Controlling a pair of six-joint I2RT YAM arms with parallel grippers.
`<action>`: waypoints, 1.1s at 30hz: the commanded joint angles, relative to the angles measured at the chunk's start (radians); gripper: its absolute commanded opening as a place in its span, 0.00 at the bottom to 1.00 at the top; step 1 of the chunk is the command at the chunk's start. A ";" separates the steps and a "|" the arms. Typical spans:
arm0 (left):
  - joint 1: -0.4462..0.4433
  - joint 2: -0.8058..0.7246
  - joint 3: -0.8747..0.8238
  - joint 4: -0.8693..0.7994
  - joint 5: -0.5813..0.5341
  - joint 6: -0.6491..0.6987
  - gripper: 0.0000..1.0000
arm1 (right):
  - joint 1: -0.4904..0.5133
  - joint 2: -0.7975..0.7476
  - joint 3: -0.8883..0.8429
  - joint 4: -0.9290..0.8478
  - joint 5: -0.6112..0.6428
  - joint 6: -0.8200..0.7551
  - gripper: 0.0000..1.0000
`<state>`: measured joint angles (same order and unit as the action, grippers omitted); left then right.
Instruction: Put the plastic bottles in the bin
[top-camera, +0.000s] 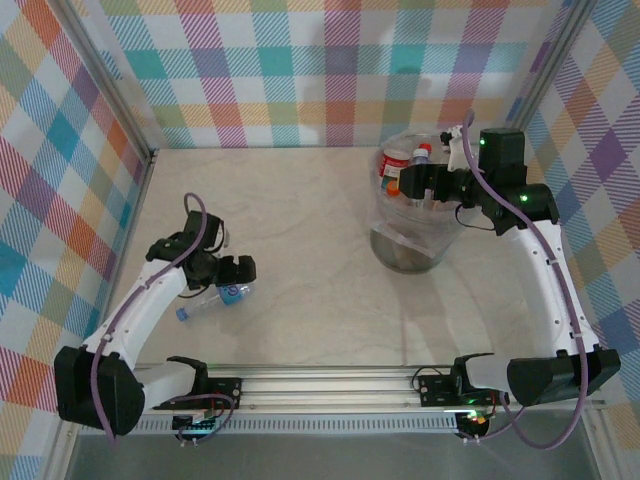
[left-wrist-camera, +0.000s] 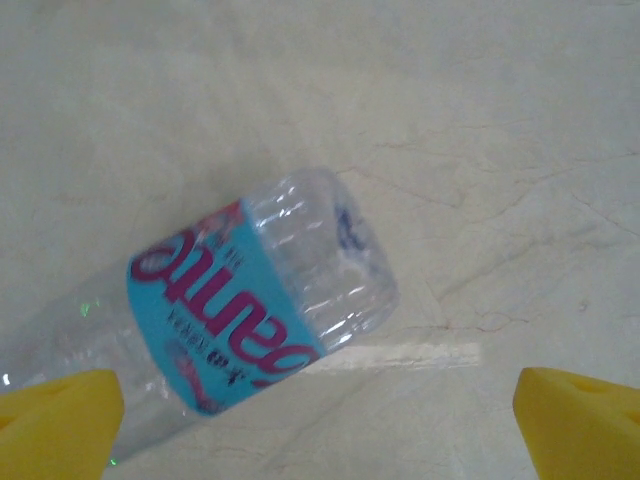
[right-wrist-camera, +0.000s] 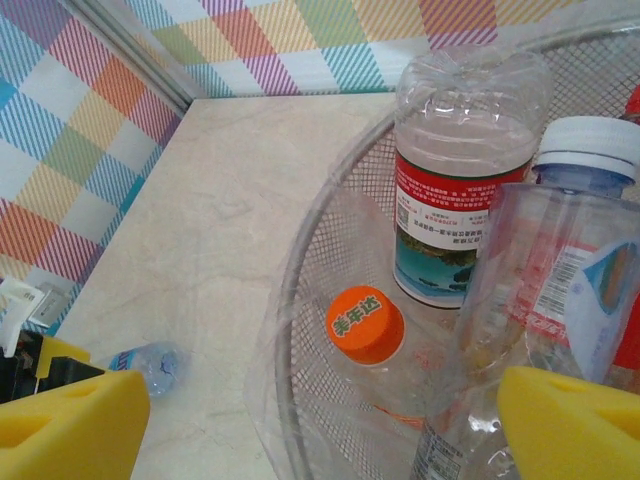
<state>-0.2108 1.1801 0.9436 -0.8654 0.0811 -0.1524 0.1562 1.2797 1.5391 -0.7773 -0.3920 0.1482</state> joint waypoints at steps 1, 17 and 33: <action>-0.001 0.014 0.087 -0.059 -0.005 0.190 1.00 | 0.002 -0.020 0.019 0.040 -0.035 -0.004 0.90; -0.058 0.133 0.100 -0.121 -0.124 0.399 1.00 | 0.002 -0.030 -0.010 0.068 -0.059 0.010 0.91; -0.114 0.306 0.130 -0.162 -0.210 0.431 1.00 | 0.002 -0.055 -0.028 0.046 -0.036 0.000 0.92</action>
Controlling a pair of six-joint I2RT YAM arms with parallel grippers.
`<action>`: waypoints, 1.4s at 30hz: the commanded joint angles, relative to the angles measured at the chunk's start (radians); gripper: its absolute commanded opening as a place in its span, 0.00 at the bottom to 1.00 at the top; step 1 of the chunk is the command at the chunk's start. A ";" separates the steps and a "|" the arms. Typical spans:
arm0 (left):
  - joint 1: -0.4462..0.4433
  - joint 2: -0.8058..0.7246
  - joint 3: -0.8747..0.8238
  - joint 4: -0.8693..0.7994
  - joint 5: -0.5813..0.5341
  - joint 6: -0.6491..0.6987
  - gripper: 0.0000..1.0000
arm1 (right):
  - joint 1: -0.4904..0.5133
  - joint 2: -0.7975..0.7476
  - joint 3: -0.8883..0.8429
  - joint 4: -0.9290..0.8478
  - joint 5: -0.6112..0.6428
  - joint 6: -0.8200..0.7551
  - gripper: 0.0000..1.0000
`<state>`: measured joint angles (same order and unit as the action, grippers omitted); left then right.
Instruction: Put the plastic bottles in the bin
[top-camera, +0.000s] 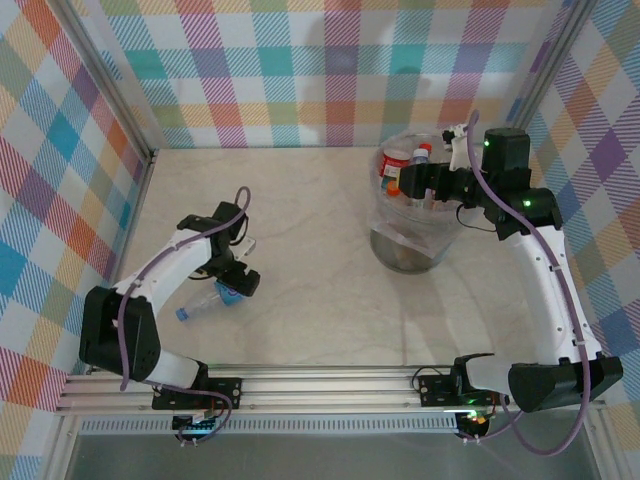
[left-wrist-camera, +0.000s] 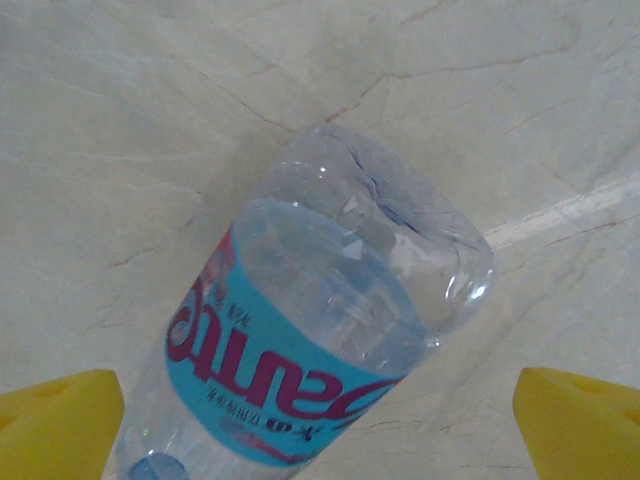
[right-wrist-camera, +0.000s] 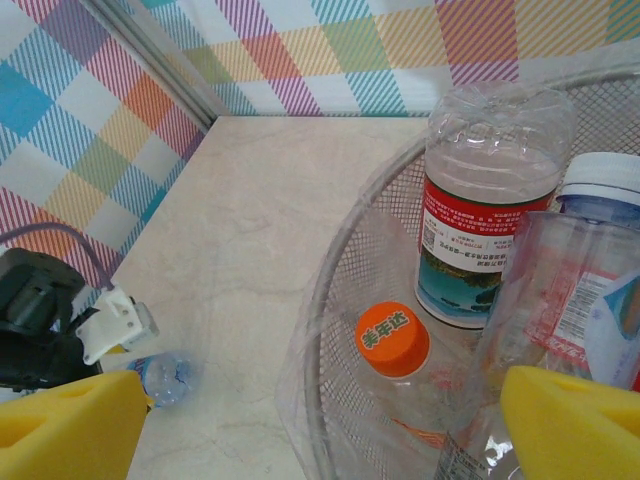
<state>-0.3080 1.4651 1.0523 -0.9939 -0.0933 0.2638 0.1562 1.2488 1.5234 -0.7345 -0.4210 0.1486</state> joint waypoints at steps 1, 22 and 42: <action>-0.017 0.025 0.021 -0.032 -0.045 0.012 1.00 | 0.002 -0.027 -0.018 0.004 -0.007 0.000 0.92; -0.029 0.217 0.065 -0.032 0.055 -0.069 0.96 | 0.002 -0.062 -0.052 -0.006 -0.009 0.011 0.92; -0.037 0.284 0.122 0.001 0.161 -0.234 0.68 | 0.002 -0.083 -0.101 0.006 -0.015 0.043 0.92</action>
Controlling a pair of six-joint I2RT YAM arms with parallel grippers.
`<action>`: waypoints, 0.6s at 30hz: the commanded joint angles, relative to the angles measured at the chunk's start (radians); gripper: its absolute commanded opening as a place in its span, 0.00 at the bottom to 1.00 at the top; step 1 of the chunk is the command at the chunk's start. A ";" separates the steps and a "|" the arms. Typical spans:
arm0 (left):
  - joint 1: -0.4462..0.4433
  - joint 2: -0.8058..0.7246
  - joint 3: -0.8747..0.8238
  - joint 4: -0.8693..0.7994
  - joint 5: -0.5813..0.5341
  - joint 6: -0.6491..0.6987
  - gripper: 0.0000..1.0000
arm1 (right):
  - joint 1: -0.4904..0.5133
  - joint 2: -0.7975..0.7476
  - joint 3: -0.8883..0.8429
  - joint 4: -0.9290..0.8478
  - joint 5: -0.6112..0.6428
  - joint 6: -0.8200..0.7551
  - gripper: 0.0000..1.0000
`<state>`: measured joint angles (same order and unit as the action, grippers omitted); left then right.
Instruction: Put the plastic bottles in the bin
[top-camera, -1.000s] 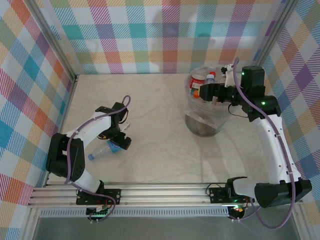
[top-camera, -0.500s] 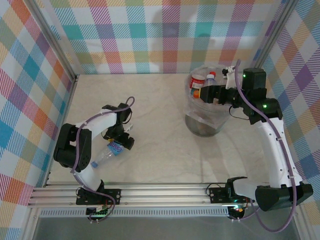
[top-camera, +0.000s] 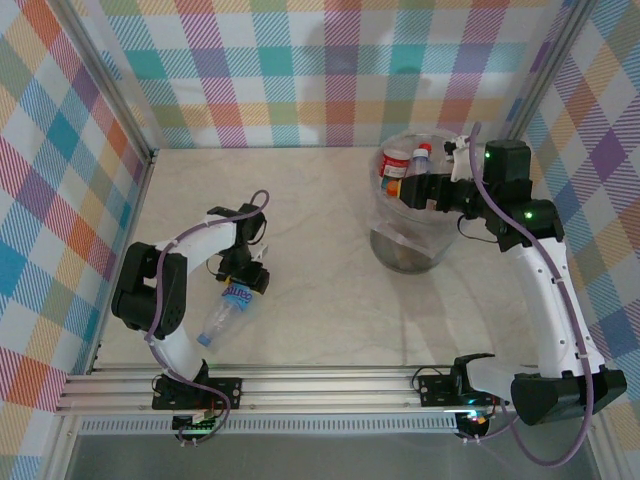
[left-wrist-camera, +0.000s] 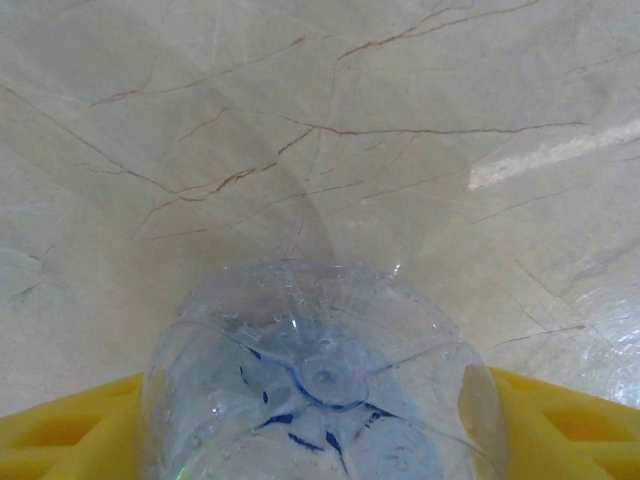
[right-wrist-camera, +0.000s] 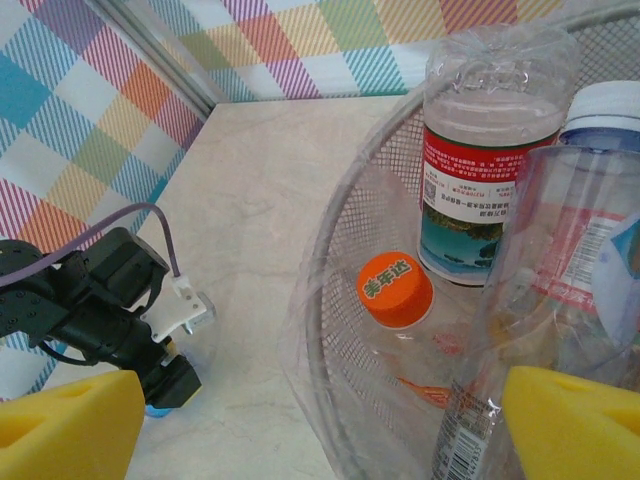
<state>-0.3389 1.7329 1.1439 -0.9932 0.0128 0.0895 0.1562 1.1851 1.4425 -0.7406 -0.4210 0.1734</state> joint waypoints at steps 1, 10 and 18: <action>-0.008 0.025 0.047 0.006 0.090 -0.084 0.66 | 0.002 -0.023 -0.033 0.023 -0.024 0.030 0.92; -0.029 0.099 0.130 0.201 0.396 -0.367 0.53 | 0.077 -0.079 -0.192 0.155 -0.131 0.125 0.92; -0.069 0.090 0.066 0.500 0.482 -0.688 0.55 | 0.279 -0.118 -0.332 0.205 0.014 0.225 0.92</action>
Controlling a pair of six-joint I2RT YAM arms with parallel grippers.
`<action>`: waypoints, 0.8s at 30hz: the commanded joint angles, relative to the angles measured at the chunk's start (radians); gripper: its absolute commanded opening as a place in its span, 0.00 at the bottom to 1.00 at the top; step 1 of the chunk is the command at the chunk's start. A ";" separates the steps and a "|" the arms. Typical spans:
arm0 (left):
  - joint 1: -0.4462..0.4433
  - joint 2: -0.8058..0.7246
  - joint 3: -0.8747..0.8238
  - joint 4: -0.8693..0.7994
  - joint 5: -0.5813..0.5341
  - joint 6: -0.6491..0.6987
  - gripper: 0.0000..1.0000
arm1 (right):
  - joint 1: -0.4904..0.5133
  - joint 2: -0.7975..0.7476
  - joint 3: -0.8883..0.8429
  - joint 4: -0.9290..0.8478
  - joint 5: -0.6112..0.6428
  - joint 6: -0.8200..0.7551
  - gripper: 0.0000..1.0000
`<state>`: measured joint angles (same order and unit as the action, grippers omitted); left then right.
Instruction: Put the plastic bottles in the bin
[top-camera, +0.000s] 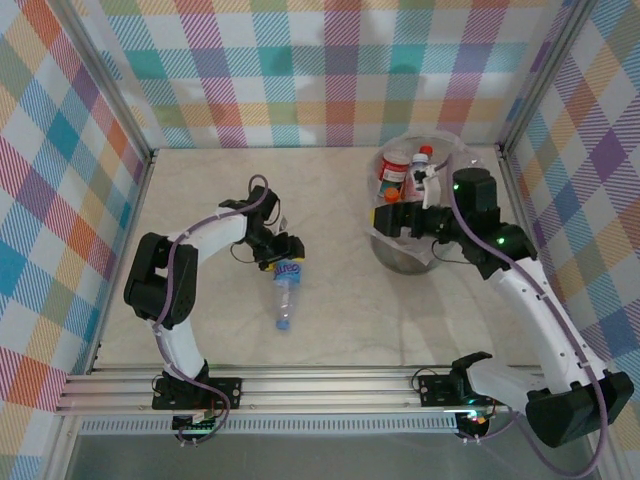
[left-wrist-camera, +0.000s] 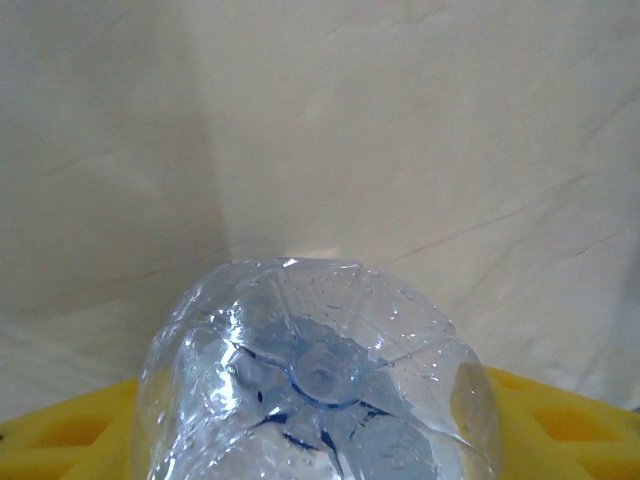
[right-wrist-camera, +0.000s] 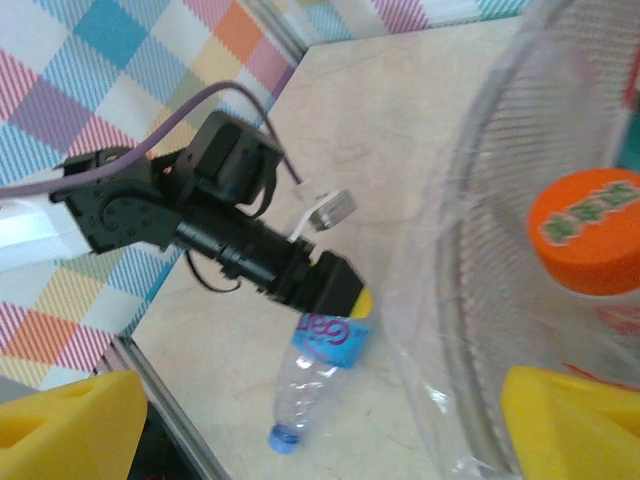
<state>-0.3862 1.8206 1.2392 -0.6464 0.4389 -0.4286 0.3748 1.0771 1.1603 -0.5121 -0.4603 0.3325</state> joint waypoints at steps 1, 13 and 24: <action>-0.031 -0.001 -0.036 0.181 0.052 -0.198 0.55 | 0.082 -0.016 -0.060 -0.025 0.086 0.063 0.91; -0.111 -0.003 -0.049 0.292 0.020 -0.331 0.63 | 0.098 -0.033 0.070 -0.159 0.502 -0.092 0.93; -0.116 -0.042 -0.088 0.415 0.027 -0.401 0.88 | 0.098 -0.062 0.244 -0.291 0.303 -0.179 0.93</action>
<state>-0.4950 1.8194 1.1580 -0.2863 0.4599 -0.8005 0.4664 1.0328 1.3647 -0.7254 -0.0380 0.1730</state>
